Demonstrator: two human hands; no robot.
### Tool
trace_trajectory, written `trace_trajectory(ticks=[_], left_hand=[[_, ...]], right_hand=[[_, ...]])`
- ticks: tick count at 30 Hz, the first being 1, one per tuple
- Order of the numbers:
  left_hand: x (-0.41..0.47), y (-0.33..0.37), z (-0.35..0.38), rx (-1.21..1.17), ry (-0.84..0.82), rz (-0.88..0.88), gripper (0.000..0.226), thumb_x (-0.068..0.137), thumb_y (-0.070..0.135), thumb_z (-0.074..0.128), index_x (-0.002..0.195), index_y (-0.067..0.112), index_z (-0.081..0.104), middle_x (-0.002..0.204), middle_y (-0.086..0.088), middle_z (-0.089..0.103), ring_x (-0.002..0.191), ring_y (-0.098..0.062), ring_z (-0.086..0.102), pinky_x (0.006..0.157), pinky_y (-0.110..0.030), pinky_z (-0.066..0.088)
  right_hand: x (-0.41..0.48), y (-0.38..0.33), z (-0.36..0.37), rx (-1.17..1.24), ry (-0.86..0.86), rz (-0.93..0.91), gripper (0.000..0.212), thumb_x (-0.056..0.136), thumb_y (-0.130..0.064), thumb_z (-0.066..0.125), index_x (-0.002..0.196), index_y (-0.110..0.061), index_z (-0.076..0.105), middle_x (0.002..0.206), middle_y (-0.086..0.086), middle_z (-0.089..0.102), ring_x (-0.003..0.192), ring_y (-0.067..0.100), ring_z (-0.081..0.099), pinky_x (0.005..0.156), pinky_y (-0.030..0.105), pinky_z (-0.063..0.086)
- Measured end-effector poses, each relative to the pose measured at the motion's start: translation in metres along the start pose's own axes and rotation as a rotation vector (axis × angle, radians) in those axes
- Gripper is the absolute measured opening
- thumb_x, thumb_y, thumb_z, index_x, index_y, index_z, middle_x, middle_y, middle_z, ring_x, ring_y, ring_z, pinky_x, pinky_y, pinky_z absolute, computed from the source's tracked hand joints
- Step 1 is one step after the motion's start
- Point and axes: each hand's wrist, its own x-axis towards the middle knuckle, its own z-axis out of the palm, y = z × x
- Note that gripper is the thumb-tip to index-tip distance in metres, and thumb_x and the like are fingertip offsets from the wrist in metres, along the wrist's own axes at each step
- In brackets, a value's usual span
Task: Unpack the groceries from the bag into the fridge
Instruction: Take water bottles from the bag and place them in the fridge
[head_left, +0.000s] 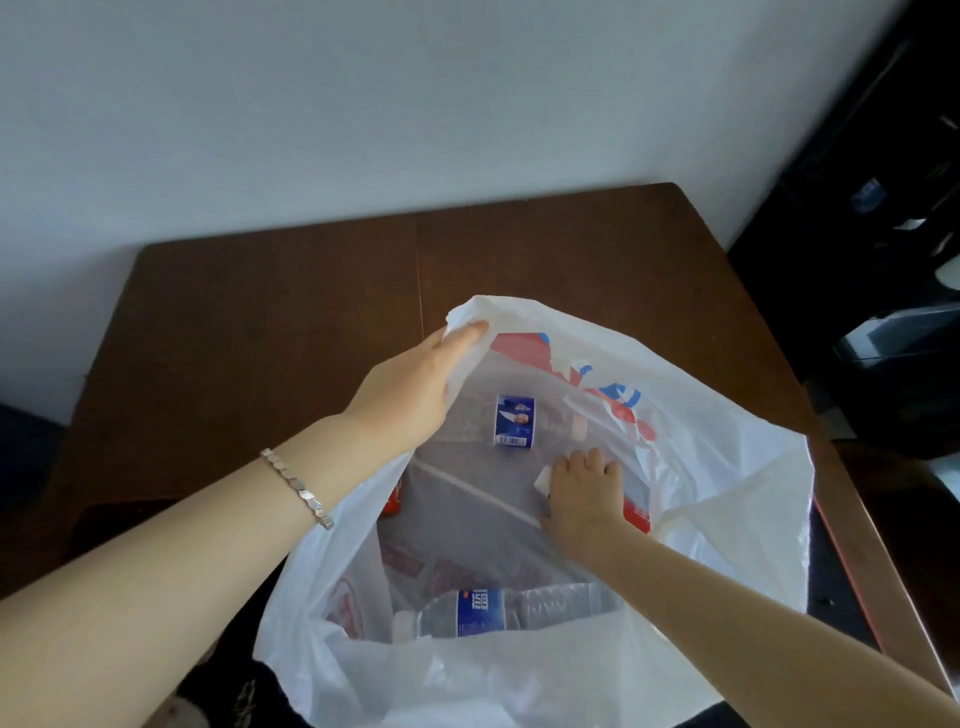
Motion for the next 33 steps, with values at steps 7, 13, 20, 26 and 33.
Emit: trace_trajectory(ticks=[7, 13, 20, 26, 33], left_hand=[[-0.015, 0.011, -0.001, 0.057, -0.031, 0.08, 0.067, 0.096, 0.007, 0.046, 0.148, 0.037, 0.015, 0.15, 0.003, 0.03, 0.077, -0.011, 0.05, 0.05, -0.006, 0.035], [-0.05, 0.025, 0.015, 0.14, 0.638, 0.49, 0.031, 0.085, 0.007, 0.054, 0.115, 0.013, 0.06, 0.138, -0.018, 0.038, 0.121, -0.031, 0.039, 0.102, -0.04, 0.04], [-0.093, -0.009, 0.086, -0.267, -0.578, -0.339, 0.03, 0.094, 0.032, 0.051, 0.122, 0.024, 0.057, 0.126, 0.004, 0.06, 0.108, -0.013, 0.059, 0.092, -0.028, 0.049], [-0.105, -0.013, 0.101, -0.003, -0.902, -0.406, 0.049, 0.102, 0.04, 0.019, 0.149, 0.023, 0.019, 0.15, -0.005, 0.034, 0.135, -0.025, 0.035, 0.108, -0.041, 0.024], [-0.12, -0.007, 0.119, -0.716, -0.426, -0.984, 0.054, 0.091, 0.056, 0.043, 0.115, 0.009, 0.057, 0.097, -0.009, 0.062, 0.075, -0.017, 0.053, 0.072, -0.027, 0.043]], right_hand=[[-0.023, 0.011, -0.017, 0.115, 0.064, -0.171, 0.04, 0.091, -0.04, 0.051, 0.123, -0.016, 0.054, 0.13, 0.005, 0.044, 0.122, 0.024, 0.037, 0.104, 0.034, 0.029], [-0.079, 0.039, -0.018, 0.551, 0.115, -0.077, 0.033, 0.079, -0.041, 0.068, 0.106, -0.024, 0.059, 0.098, -0.013, 0.044, 0.084, 0.013, 0.053, 0.062, 0.016, 0.037], [-0.081, 0.033, -0.005, 0.7, 0.121, 0.001, 0.036, 0.077, -0.034, 0.073, 0.11, -0.023, 0.061, 0.101, -0.009, 0.051, 0.088, 0.017, 0.057, 0.075, 0.022, 0.04], [-0.085, 0.033, 0.005, 0.751, 0.134, 0.032, 0.037, 0.076, -0.032, 0.074, 0.11, -0.026, 0.061, 0.094, -0.01, 0.051, 0.083, 0.015, 0.054, 0.071, 0.025, 0.04], [-0.087, 0.031, 0.005, 0.758, 0.136, 0.041, 0.04, 0.077, -0.031, 0.073, 0.114, -0.023, 0.06, 0.095, -0.005, 0.054, 0.085, 0.017, 0.055, 0.073, 0.029, 0.045]])
